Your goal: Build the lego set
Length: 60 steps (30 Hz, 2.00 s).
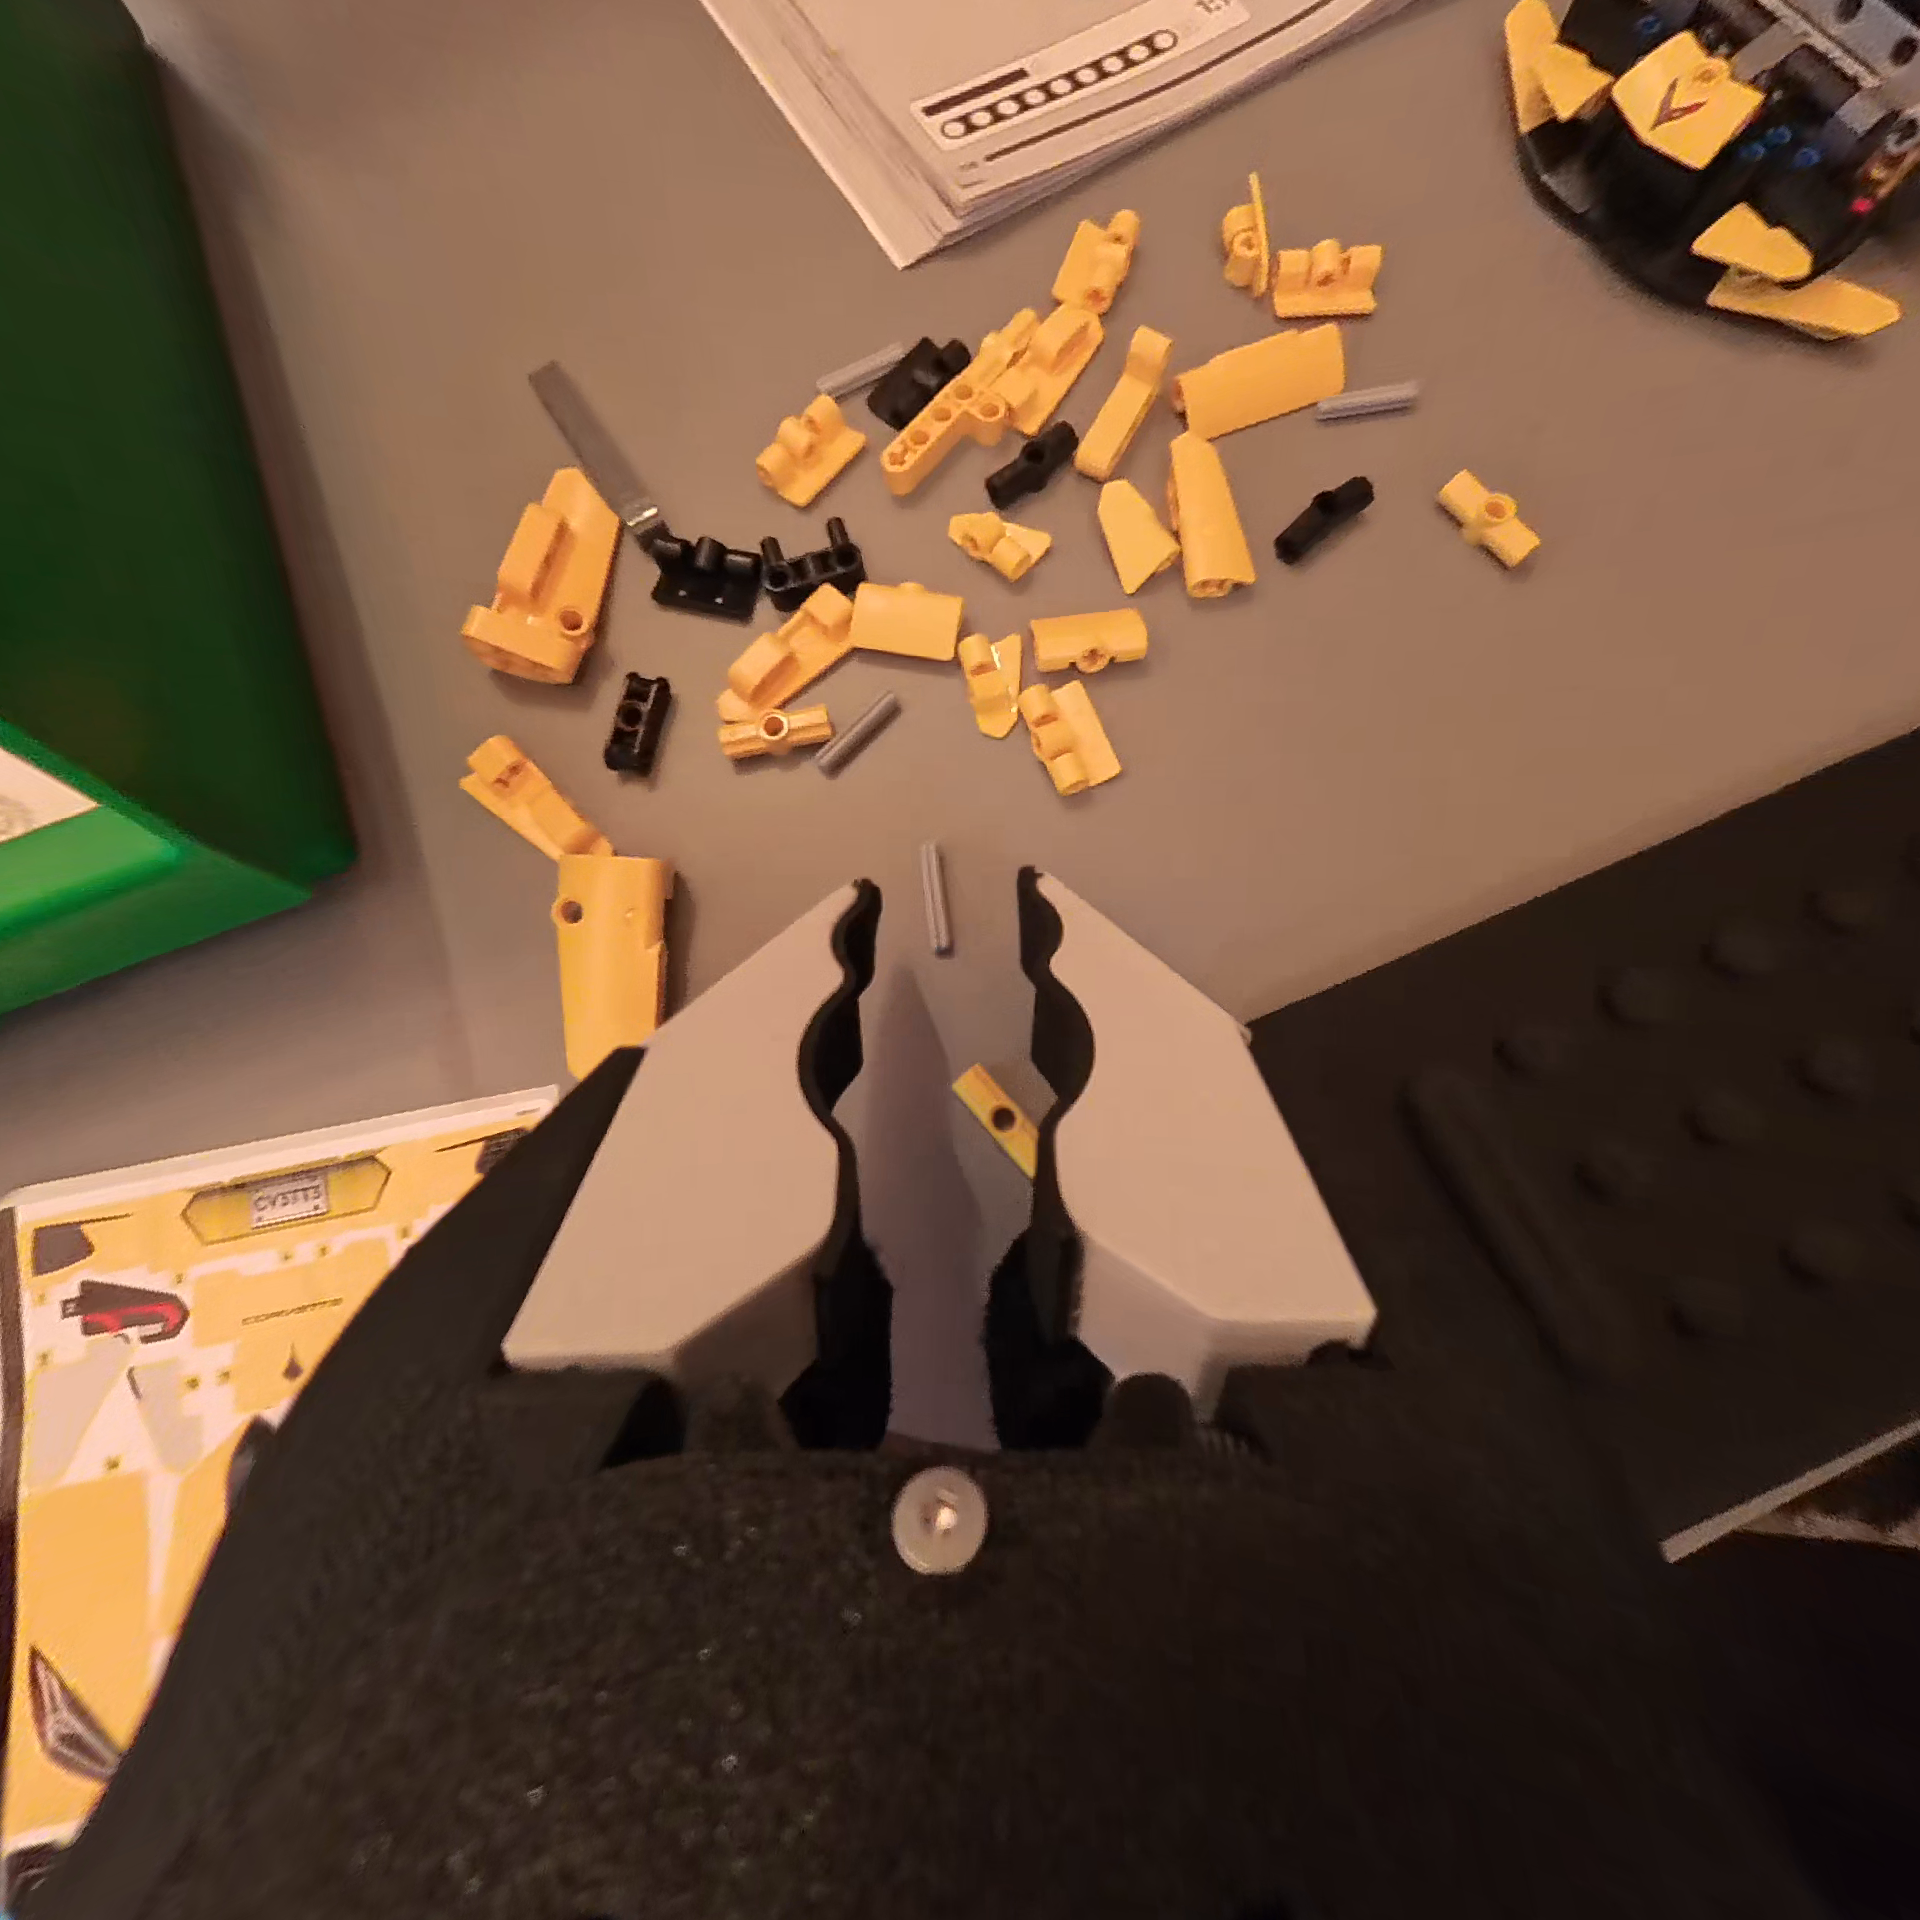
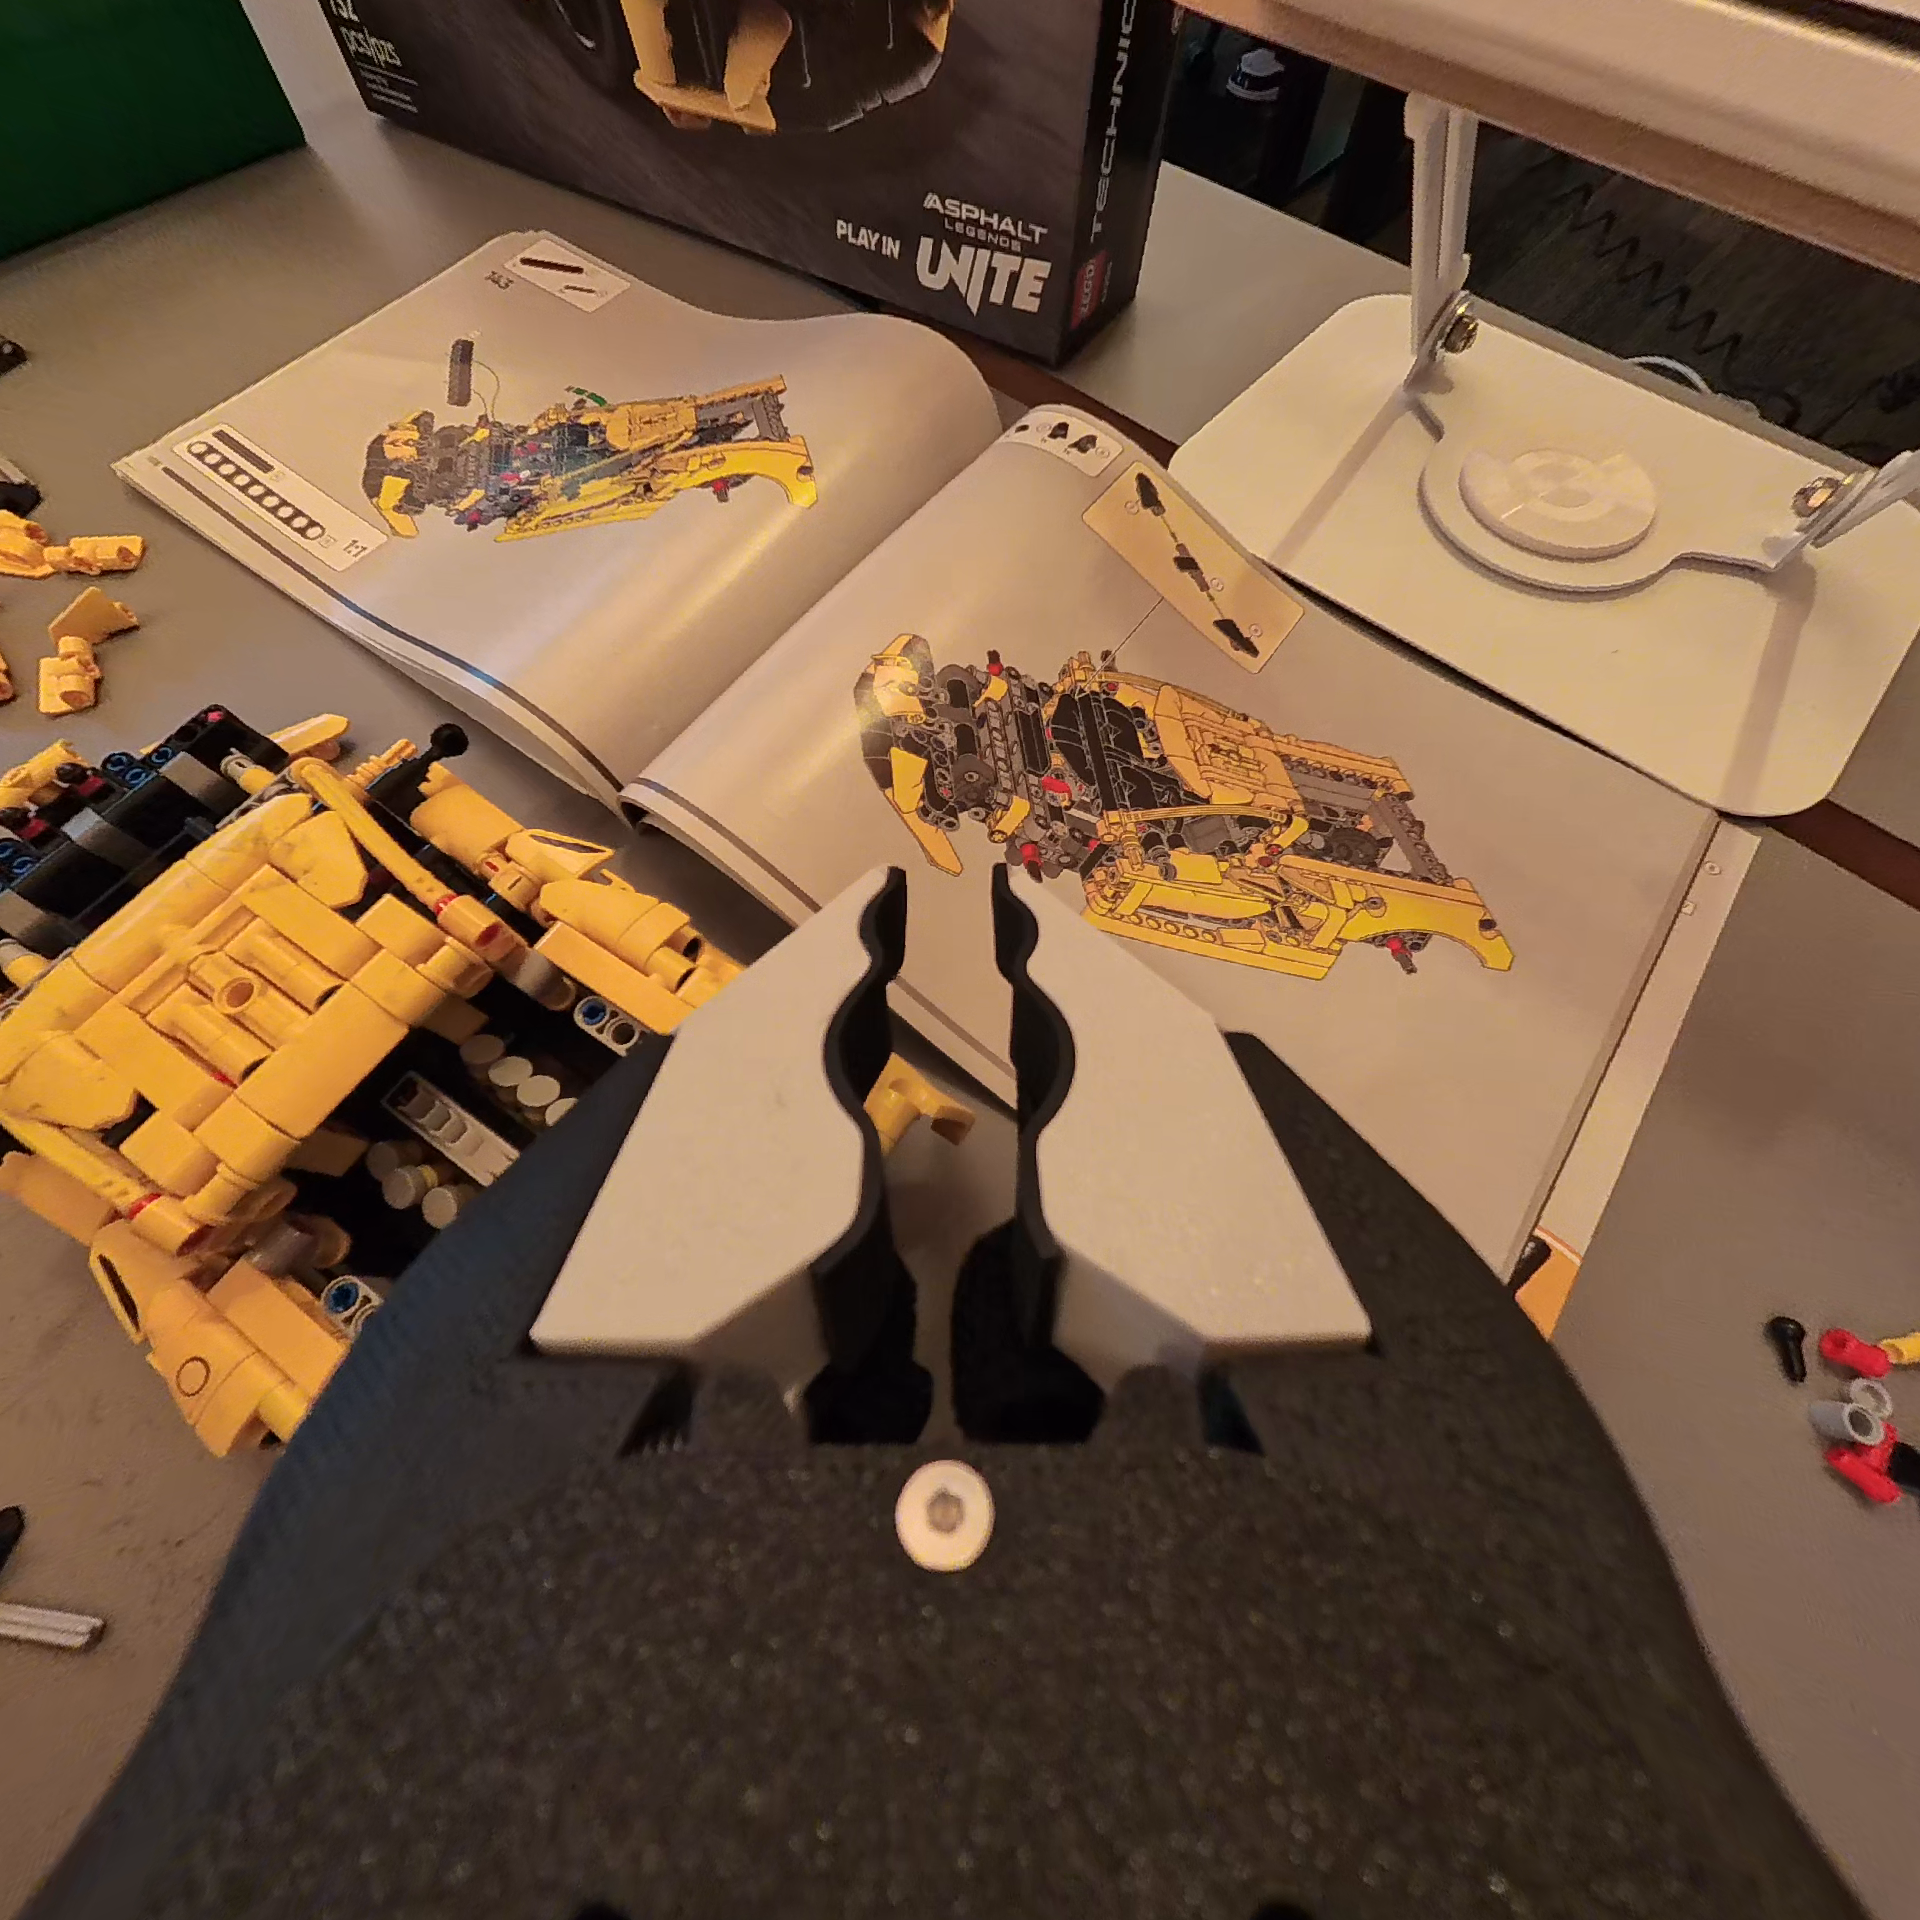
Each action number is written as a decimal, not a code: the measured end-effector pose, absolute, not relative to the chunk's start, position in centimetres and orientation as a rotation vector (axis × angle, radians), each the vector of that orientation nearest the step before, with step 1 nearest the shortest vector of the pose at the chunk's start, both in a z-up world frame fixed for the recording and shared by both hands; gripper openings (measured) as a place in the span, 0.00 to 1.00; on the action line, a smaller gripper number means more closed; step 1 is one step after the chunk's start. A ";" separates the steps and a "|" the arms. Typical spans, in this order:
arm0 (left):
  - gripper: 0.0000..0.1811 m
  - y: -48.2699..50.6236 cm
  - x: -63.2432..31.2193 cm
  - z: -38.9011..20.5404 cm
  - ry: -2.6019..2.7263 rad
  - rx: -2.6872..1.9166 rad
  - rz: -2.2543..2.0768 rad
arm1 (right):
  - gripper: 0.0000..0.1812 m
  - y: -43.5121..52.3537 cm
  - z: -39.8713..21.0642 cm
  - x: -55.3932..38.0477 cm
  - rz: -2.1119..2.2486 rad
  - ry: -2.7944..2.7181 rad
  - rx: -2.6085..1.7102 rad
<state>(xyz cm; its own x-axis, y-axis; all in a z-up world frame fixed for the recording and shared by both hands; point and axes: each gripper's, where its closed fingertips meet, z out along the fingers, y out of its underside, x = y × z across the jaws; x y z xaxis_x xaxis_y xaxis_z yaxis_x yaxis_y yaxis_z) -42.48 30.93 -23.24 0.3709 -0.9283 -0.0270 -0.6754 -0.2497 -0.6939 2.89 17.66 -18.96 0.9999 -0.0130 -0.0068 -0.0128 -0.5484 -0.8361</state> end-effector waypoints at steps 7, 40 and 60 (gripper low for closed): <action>0.16 30.5 -41.3 -23.0 1.368 -2.013 -0.576 | 0.08 17.7 -19.0 2.9 -0.003 0.017 -2.154; 0.16 27.9 -28.0 -22.6 1.597 -1.902 -0.477 | 0.12 16.4 -17.3 4.1 -0.045 -0.023 -2.157; 0.16 20.8 -25.0 -18.7 1.242 -1.771 -0.961 | 0.15 -11.1 -23.3 10.8 -0.235 0.395 -2.366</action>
